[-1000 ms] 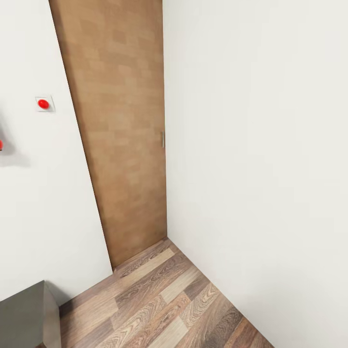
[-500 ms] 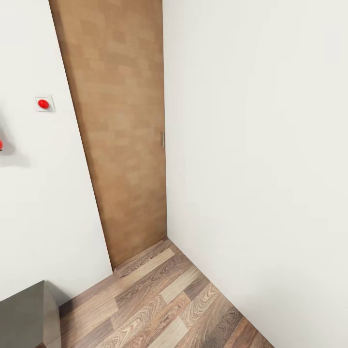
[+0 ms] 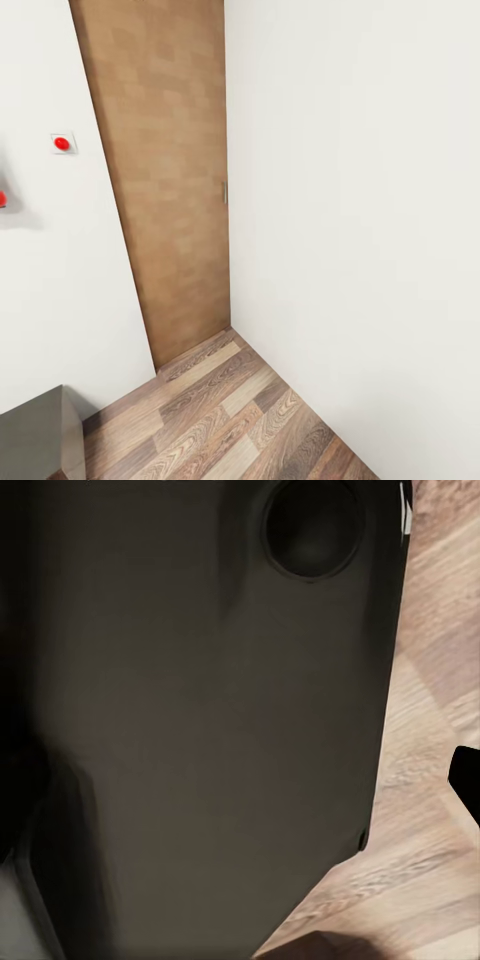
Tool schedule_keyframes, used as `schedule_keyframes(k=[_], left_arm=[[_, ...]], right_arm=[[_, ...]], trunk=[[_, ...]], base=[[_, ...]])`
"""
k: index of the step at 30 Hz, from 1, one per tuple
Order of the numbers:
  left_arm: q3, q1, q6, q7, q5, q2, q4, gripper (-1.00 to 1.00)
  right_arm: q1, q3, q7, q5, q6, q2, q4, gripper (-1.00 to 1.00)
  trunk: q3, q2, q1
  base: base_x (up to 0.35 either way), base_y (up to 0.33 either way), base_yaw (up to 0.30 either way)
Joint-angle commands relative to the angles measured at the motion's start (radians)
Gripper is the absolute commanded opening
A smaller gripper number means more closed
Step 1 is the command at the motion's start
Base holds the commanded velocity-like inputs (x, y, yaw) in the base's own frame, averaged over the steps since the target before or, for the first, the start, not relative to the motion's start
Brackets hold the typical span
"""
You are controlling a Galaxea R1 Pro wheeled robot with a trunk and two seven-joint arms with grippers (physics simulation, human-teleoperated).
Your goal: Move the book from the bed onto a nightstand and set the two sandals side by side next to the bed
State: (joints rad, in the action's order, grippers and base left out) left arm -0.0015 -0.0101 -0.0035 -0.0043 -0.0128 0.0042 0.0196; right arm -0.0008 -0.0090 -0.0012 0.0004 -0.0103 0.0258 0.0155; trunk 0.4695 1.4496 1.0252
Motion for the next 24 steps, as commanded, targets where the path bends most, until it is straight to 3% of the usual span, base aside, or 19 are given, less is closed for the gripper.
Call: schedule_keyframes(k=[1, 8, 24], left_arm=[[0.0, -0.001, -0.001, 0.0, -0.001, 0.0, 0.002, 1.0], [0.003, -0.001, -0.001, 0.0, 0.002, 0.0, 0.002, 1.0], [-0.003, -0.001, -0.006, 0.0, 0.0, 0.001, 0.003, 1.0]], right_arm=[[0.0, -0.001, 0.0, 0.0, -0.001, 0.0, 0.0, 1.0], [-0.001, 0.0, -0.001, -0.002, 0.002, 0.0, 0.0, 1.0], [-0.001, 0.0, -0.003, -0.003, 0.004, 0.0, 0.0, 1.0]], trunk=[[0.001, 0.0, 0.0], [0.001, 0.0, 0.0], [0.001, 0.0, 0.0]], base=[[-0.085, 0.0, 0.0], [-0.045, 0.0, 0.073], [-0.003, 0.0, 0.243]])
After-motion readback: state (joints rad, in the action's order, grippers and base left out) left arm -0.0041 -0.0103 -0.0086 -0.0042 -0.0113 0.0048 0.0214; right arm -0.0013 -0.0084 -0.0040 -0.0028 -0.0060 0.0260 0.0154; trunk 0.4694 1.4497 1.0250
